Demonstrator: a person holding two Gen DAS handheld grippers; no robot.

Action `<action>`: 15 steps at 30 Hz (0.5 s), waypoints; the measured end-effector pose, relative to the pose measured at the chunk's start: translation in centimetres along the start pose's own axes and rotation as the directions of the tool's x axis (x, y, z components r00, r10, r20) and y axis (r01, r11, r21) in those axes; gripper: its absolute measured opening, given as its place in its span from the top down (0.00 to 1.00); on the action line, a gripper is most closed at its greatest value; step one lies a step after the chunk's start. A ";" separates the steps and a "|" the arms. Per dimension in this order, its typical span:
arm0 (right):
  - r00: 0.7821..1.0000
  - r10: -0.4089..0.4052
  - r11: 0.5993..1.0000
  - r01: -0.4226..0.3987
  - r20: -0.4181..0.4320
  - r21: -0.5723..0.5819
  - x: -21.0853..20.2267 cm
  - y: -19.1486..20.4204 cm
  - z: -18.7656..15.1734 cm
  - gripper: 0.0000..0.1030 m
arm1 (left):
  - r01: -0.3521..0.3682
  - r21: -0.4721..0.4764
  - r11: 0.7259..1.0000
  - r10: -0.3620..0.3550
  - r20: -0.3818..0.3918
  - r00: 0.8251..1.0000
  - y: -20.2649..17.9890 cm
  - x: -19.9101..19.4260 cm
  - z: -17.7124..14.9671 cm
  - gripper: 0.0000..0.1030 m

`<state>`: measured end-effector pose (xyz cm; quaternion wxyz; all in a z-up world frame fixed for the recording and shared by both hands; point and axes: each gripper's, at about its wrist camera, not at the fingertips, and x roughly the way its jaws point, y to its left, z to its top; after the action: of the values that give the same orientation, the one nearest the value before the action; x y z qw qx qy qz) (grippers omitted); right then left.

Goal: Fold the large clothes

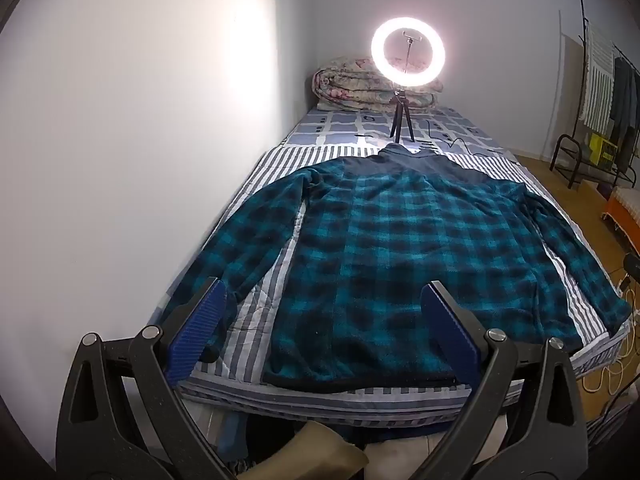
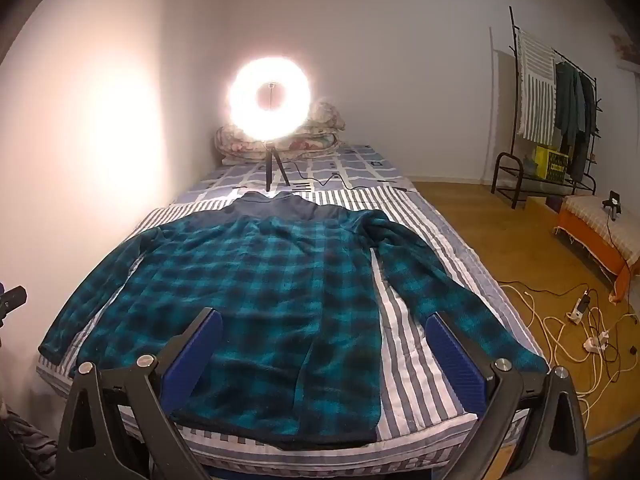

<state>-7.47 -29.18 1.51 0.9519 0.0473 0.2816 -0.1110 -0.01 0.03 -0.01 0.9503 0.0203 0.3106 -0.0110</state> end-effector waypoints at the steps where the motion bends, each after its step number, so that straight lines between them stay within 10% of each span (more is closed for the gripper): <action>1: 1.000 0.001 1.000 -0.001 0.001 -0.002 -0.1 0.0 0.0 0.00 | 0.000 0.001 1.000 0.000 0.000 1.000 -0.1 0.0 0.0 0.03; 15: 1.000 -0.016 1.000 0.016 -0.003 -0.003 -0.2 0.1 0.3 0.00 | 0.003 -0.010 1.000 -0.003 0.003 1.000 0.1 0.0 0.0 0.03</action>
<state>-7.45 -29.10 1.82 0.9506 0.0440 0.2837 -0.1181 -0.01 0.10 0.01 0.9509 0.0153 0.3090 -0.0112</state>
